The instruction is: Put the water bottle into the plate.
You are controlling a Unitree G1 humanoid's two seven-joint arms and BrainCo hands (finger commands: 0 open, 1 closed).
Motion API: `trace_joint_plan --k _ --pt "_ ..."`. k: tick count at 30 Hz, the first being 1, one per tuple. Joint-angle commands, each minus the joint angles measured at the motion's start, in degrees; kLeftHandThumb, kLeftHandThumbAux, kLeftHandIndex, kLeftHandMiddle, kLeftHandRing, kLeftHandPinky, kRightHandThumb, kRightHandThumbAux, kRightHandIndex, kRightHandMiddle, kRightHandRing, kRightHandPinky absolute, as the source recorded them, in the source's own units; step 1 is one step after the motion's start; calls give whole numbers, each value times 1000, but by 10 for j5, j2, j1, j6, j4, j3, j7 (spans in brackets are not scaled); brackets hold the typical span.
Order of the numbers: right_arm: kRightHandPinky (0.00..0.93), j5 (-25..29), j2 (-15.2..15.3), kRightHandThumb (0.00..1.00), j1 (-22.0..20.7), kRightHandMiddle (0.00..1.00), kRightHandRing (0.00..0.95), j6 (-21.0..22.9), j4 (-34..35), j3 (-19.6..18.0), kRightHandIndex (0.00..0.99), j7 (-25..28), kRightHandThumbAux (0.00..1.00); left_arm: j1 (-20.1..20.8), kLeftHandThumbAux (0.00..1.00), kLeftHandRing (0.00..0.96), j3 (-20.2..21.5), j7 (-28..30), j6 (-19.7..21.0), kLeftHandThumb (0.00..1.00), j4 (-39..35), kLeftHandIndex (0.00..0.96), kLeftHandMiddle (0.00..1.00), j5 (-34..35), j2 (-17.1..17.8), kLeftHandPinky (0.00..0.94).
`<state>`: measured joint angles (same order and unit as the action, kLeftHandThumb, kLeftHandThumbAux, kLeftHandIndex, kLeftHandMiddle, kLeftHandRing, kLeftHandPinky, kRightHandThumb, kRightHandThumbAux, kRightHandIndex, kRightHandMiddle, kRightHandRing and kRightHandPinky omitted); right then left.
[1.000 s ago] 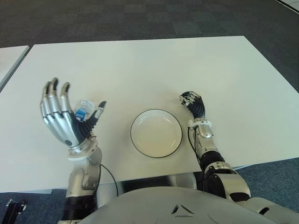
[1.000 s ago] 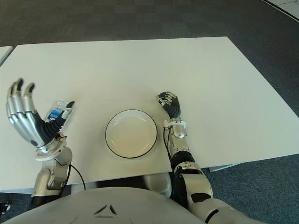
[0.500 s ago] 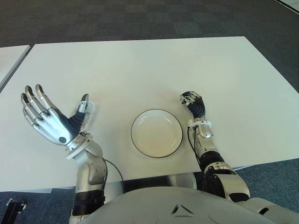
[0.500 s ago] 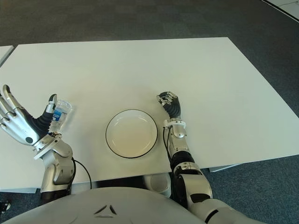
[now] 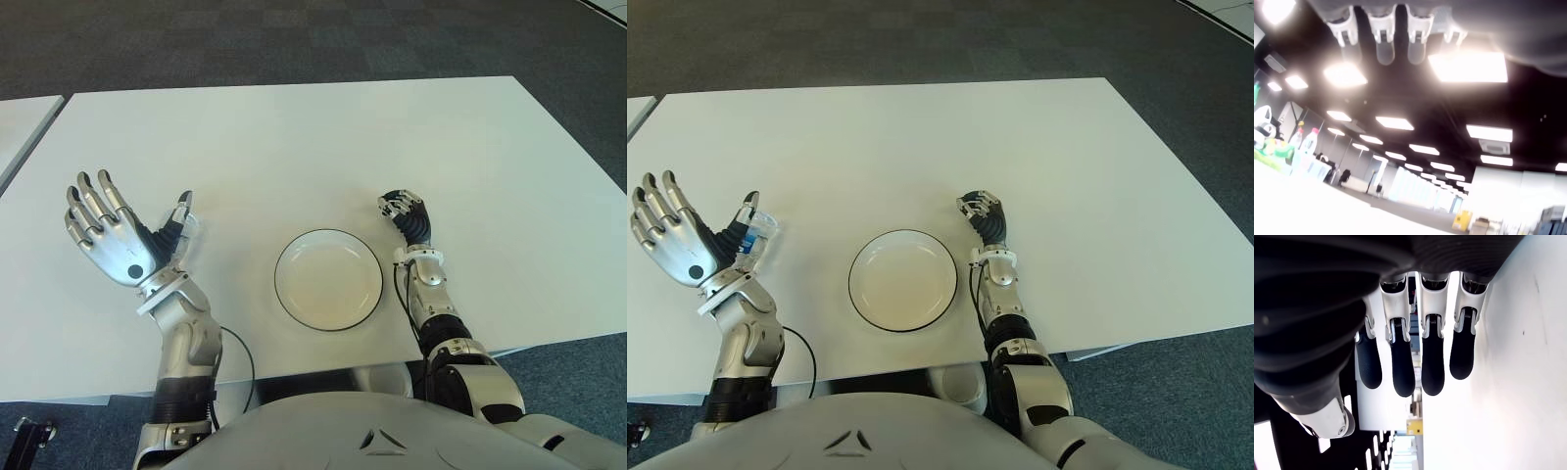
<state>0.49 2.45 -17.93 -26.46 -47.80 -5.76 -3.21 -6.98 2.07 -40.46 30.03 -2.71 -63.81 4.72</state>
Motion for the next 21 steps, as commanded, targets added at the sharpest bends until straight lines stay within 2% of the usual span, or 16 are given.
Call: trace_joint_plan --k 1,8,19,21 --pt "491 2 0 708 19 461 476 19 -14 -3 428 0 731 12 158 0 -23 51 9 570 36 0 0 12 20 0" --pt "490 3 -1 708 19 461 473 11 -11 -6 428 -6 730 35 186 0 -52 77 -8 587 94 0 0 34 53 0" --pt "518 4 -2 708 20 474 482 -10 -11 -10 429 -9 729 82 191 0 -96 102 -16 581 196 0 0 60 87 0" --pt "513 6 -3 708 20 474 482 -15 -13 -11 429 -8 729 110 192 0 -99 114 -29 578 255 0 0 79 96 0"
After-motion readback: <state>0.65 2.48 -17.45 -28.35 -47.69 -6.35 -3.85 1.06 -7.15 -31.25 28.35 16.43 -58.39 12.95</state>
